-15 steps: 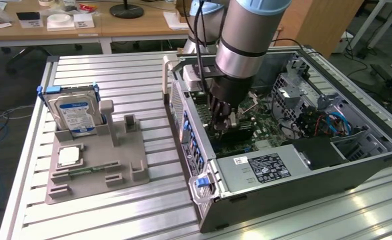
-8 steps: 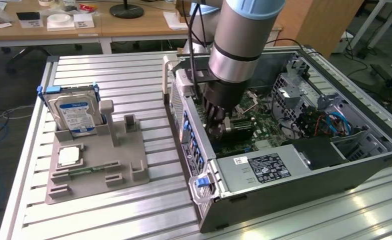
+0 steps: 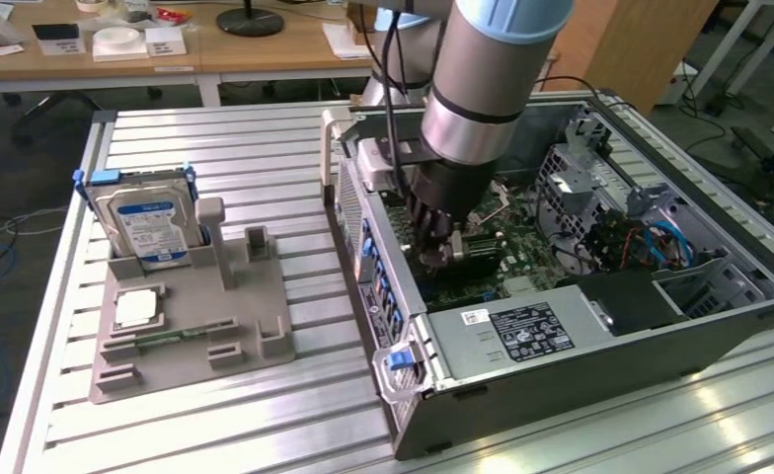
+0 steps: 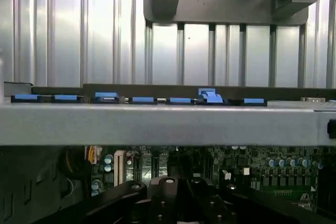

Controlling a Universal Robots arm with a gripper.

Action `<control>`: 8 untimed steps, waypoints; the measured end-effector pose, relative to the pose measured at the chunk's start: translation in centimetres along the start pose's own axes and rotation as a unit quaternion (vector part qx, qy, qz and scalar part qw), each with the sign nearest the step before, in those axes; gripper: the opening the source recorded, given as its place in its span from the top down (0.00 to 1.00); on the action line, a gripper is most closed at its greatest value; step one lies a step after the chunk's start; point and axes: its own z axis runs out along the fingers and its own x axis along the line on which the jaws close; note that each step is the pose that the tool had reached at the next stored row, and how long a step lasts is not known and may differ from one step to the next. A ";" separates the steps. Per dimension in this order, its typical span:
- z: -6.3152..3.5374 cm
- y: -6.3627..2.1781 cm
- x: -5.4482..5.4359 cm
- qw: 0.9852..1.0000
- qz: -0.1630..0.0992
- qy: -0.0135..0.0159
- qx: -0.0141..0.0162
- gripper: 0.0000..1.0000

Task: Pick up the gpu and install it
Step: 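Press down on the gpu until it lock into place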

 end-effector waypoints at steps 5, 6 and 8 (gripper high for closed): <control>0.08 -0.86 -0.7 1.000 0.000 0.000 0.000 0.89; 0.09 -0.99 -0.8 1.000 0.000 0.000 0.000 0.89; 0.14 -1.31 -1.0 1.000 -0.001 0.000 0.000 0.89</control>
